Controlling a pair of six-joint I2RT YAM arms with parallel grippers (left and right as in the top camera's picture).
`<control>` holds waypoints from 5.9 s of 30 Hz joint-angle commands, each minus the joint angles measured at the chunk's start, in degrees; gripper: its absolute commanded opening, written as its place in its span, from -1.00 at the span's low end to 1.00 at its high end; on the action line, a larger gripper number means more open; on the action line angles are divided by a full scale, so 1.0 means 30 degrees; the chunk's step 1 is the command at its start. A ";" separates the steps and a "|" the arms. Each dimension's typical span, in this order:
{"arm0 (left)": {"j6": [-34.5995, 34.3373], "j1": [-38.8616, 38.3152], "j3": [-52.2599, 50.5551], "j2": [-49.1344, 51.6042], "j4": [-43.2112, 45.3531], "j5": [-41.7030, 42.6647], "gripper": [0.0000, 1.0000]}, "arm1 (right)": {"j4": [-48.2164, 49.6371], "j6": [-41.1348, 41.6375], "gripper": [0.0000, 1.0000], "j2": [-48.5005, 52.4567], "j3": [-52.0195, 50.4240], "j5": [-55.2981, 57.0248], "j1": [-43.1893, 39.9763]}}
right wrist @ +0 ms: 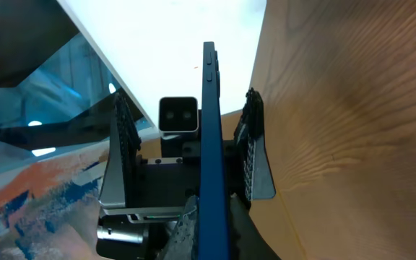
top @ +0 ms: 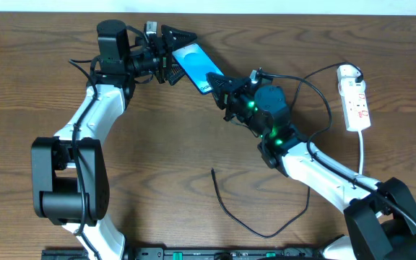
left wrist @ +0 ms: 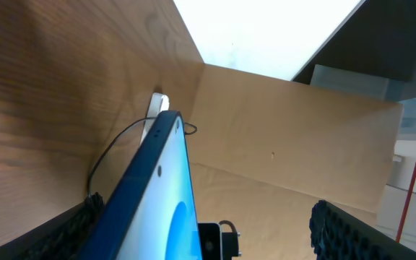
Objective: Plug charger to phone and switch on socket
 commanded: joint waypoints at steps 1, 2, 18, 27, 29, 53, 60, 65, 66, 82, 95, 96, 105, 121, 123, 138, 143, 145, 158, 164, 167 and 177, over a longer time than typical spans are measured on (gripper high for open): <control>-0.0036 0.0007 0.0634 -0.0714 0.0058 -0.0160 0.80 | 0.0495 0.0379 -0.98 -0.0036 0.0342 0.0772 0.0393; -0.0036 0.0007 0.0634 -0.0714 0.0058 -0.0168 0.80 | 0.0568 0.0372 -0.97 -0.0036 0.0342 0.0772 0.0430; -0.0029 0.0015 0.0634 -0.0714 0.0058 -0.0168 0.56 | 0.0736 0.0372 -0.97 -0.0036 0.0342 0.0758 0.0845; -0.0022 0.0015 0.0634 -0.0714 0.0058 -0.0197 -0.16 | 0.0729 0.0364 -0.97 -0.0036 0.0350 0.0758 0.0852; -0.0029 0.0015 0.0634 -0.0714 0.0058 -0.0226 -0.31 | 0.0729 0.0364 -0.97 -0.0036 0.0342 0.0758 0.0852; 0.0066 0.0015 0.0634 -0.0714 0.0058 -0.0153 -0.86 | 0.0729 0.0364 -0.88 -0.0036 0.0350 0.0758 0.0845; 0.0189 0.0015 0.0634 -0.0714 0.0066 -0.0022 -0.85 | 0.0729 0.0364 -0.41 -0.0036 0.0342 0.0765 0.0831; 0.0197 0.0036 0.0634 -0.0714 0.0066 -0.0029 -0.86 | 0.0721 0.0364 0.30 -0.0036 0.0342 0.0765 0.0831; 0.0197 0.0036 0.0634 -0.0714 0.0066 -0.0022 -0.85 | 0.0721 0.0364 0.49 -0.0036 0.0342 0.0765 0.0831; 0.1086 0.1625 0.0634 -0.0714 0.0058 0.1093 -0.86 | 0.0699 0.0342 0.98 -0.0036 0.0342 0.0743 0.0831; 0.4044 0.4532 0.0634 -0.0707 0.0051 0.4954 -0.86 | 0.0707 -0.1341 0.98 -0.0036 0.0342 0.0743 0.0801; 0.4422 0.4670 0.0634 -0.0707 0.0044 0.5282 -0.86 | 0.0714 -0.2157 0.99 -0.0036 0.0342 0.0750 0.0794; 0.8182 0.5931 0.0452 -0.0707 0.0051 0.7694 -0.86 | 0.0692 -0.8000 0.98 -0.0036 0.0357 -0.1639 -0.0335; 0.9355 0.7213 -0.0124 -0.0699 0.0051 0.8131 -0.86 | -1.2509 -1.6298 0.99 -0.0036 0.6499 -0.4430 -0.2288; 0.9369 0.7242 -0.0124 -0.0699 0.0058 0.8131 -0.86 | -1.4695 -1.7289 0.99 -0.0036 0.7395 -0.3701 -0.2288; 0.9719 0.8036 -0.0131 -0.0699 0.0044 0.7992 -0.85 | -2.6425 -2.0305 0.99 0.0117 0.8590 0.2426 -0.0648; 0.9719 0.8036 -0.0131 -0.0699 0.0044 0.7985 -0.85 | -2.6381 -2.0189 0.99 0.0117 0.8553 0.2506 0.0503; 0.9719 0.8036 -0.0124 -0.0699 0.0044 0.7978 -0.85 | -2.6381 -2.0422 0.98 0.0124 0.8437 0.2863 0.0911; 0.9857 0.8036 -0.0131 -0.0699 0.0044 0.7701 -0.86 | -2.6593 -2.0728 0.82 0.3228 0.7949 0.3985 0.3169; 0.9865 0.8036 -0.0131 -0.0699 0.0051 0.7686 -0.86 | -2.7132 -2.0720 0.80 0.4284 0.7941 0.3971 0.3461; 0.9865 0.8036 -0.0131 -0.0699 0.0051 0.7592 -0.86 | -2.7707 -2.0720 0.81 0.4371 0.7941 0.3971 0.3752; 0.9857 0.8029 -0.0124 -0.0699 0.0044 0.7417 -0.86 | -2.8181 -2.0546 0.85 0.4495 0.7796 0.4364 0.5799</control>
